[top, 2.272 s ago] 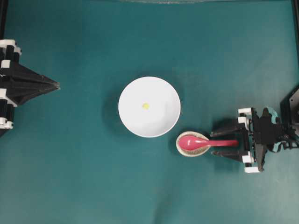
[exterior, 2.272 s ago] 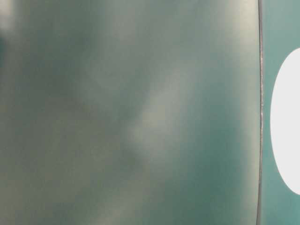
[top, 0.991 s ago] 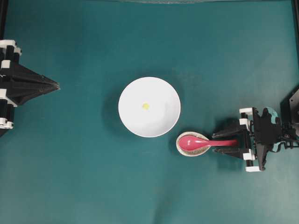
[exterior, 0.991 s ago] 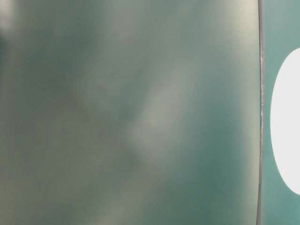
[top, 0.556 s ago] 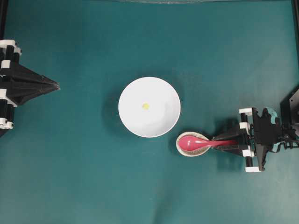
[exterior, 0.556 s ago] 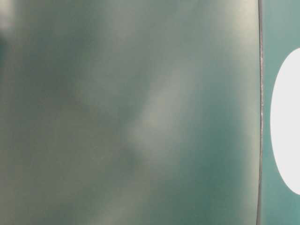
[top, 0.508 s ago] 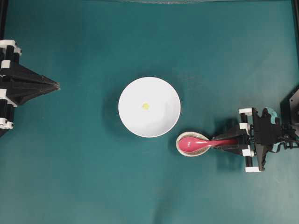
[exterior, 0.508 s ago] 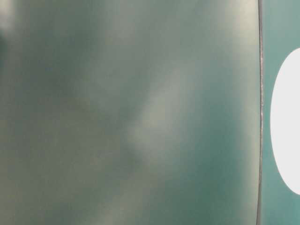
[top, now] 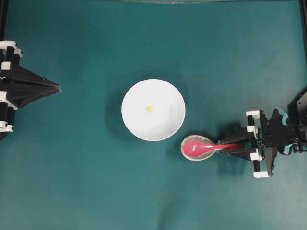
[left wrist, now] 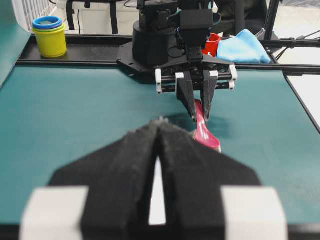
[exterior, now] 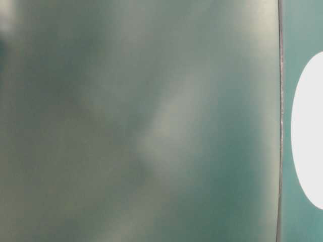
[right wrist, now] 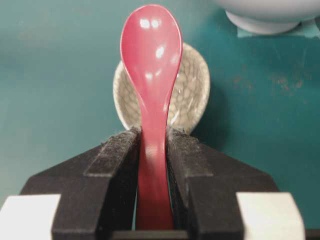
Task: Scoop the yellow hexagonal prism block from the bowl with a spoon using the right arm.
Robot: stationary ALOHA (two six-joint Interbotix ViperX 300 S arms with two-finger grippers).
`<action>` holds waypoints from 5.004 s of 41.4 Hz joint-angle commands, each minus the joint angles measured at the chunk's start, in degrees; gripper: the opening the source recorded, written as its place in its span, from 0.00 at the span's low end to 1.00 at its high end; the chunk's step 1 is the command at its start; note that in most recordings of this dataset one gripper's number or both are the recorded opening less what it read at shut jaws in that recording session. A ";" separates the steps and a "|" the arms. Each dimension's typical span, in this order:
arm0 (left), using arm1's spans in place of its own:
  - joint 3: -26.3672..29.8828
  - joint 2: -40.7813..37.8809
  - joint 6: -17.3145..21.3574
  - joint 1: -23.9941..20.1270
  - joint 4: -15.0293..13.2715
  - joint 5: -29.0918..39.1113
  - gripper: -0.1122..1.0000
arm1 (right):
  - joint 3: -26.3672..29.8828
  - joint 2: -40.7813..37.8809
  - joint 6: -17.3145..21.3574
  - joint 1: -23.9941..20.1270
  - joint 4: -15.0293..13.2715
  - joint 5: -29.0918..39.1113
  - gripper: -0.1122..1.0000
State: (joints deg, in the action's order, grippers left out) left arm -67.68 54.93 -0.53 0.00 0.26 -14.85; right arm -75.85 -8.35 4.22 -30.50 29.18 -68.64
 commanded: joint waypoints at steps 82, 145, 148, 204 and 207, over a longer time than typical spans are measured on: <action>0.88 -0.35 1.05 -0.09 0.35 6.68 0.11 | 36.91 24.08 -11.07 37.35 -0.09 95.80 0.30; 0.88 -0.09 0.70 0.00 0.35 7.73 0.11 | 54.84 5.45 6.94 39.20 -12.13 115.93 0.28; 0.88 -0.09 0.70 -0.09 0.35 7.73 0.11 | 54.84 5.01 7.03 39.20 -12.13 115.40 0.27; 0.88 -0.09 0.79 -0.09 0.35 8.35 0.11 | 60.29 12.57 6.50 38.85 -12.13 119.44 0.23; 0.88 -0.09 0.79 0.00 0.35 8.70 0.11 | 60.12 15.21 6.59 38.23 -12.13 121.99 0.23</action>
State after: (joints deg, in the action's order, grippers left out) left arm -67.68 55.11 0.26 0.00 0.44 -6.15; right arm -17.05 2.46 10.63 8.53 17.05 51.15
